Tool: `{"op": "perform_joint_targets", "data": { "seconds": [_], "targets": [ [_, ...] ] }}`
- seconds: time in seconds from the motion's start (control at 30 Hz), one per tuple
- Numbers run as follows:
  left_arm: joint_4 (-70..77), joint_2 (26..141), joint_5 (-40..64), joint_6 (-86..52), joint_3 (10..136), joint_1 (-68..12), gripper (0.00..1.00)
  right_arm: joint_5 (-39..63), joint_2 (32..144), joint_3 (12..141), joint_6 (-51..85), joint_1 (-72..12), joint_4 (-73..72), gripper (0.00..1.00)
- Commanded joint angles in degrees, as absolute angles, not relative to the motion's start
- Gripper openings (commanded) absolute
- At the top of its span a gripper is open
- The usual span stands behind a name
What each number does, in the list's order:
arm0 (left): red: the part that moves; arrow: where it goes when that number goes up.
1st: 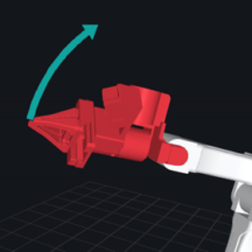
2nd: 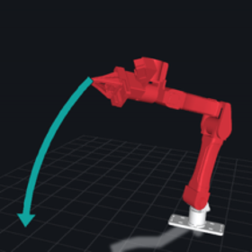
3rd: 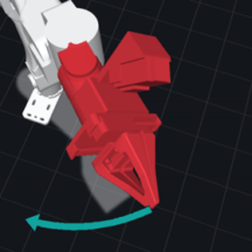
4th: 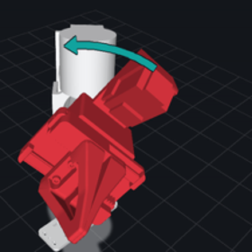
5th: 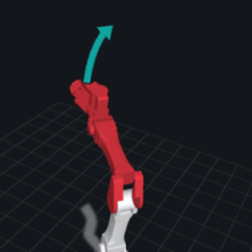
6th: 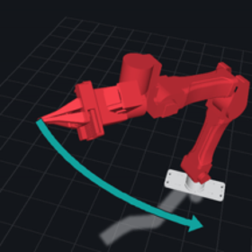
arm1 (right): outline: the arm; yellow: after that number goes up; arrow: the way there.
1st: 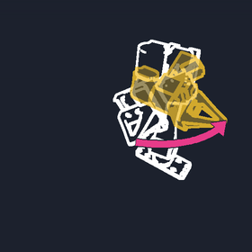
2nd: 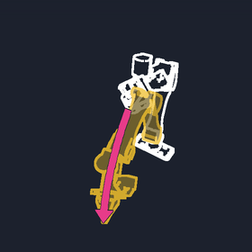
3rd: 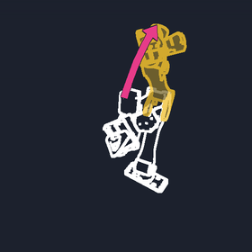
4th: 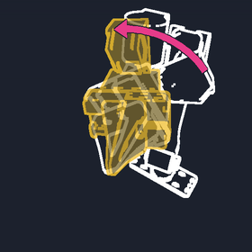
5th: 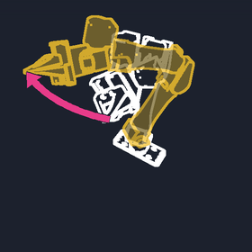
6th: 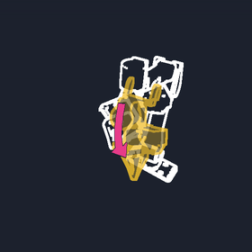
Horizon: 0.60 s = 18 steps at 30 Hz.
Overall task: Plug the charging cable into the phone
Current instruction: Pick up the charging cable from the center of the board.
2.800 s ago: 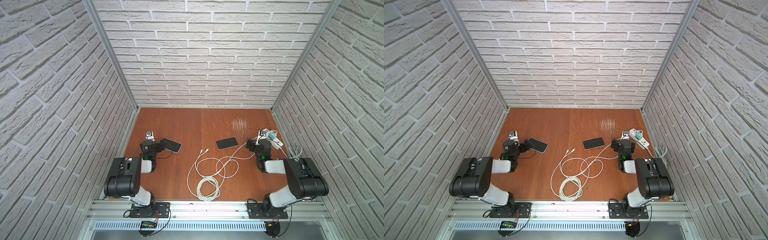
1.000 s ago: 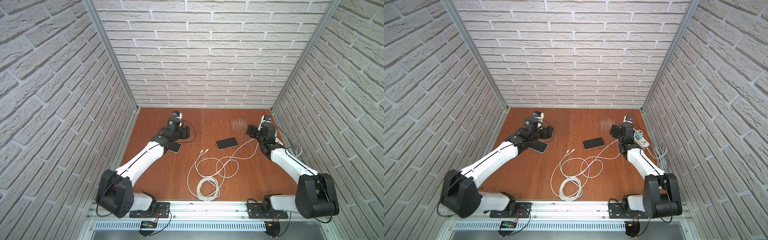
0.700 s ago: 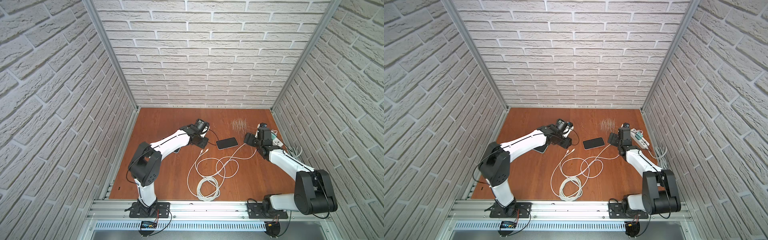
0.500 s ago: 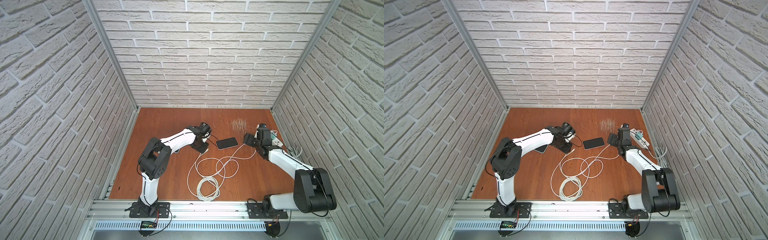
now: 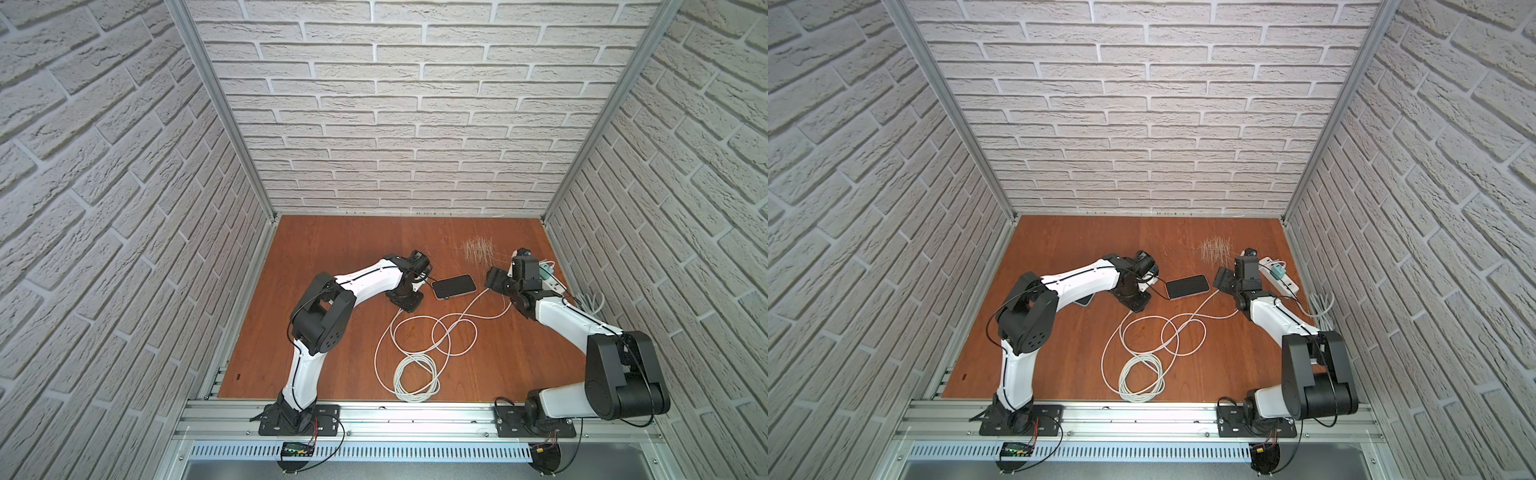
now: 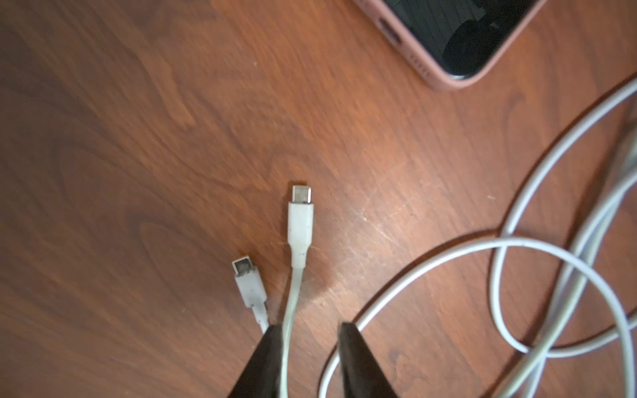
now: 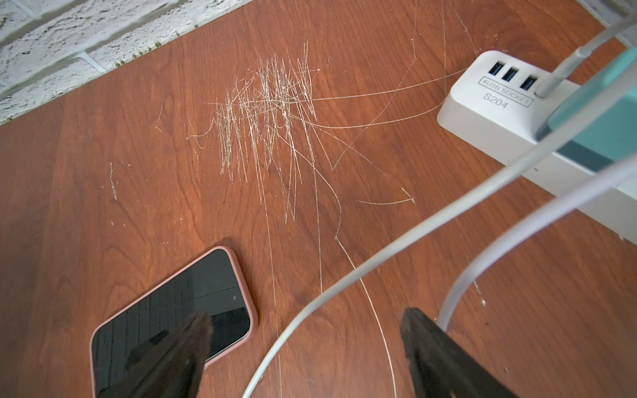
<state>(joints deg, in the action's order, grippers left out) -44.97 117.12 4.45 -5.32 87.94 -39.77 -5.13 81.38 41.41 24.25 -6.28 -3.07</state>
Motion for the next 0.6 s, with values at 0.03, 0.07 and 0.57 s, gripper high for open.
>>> {"op": "perform_joint_targets", "data": {
  "seconds": [0.03,0.07,0.57],
  "targets": [
    [-45.8,118.3,4.3,-4.5,89.2,-39.6,0.33,-4.7,81.7,41.7,25.1,-6.5,-4.8,0.91],
    [-45.8,118.6,4.2,-4.5,89.3,-39.6,0.32,-4.7,81.8,41.7,25.1,-6.5,-4.8,0.91],
    [-46.0,121.4,2.3,-4.6,89.2,-39.4,0.31,-5.0,81.6,41.7,24.9,-6.6,-4.5,0.91]
  ]
}}
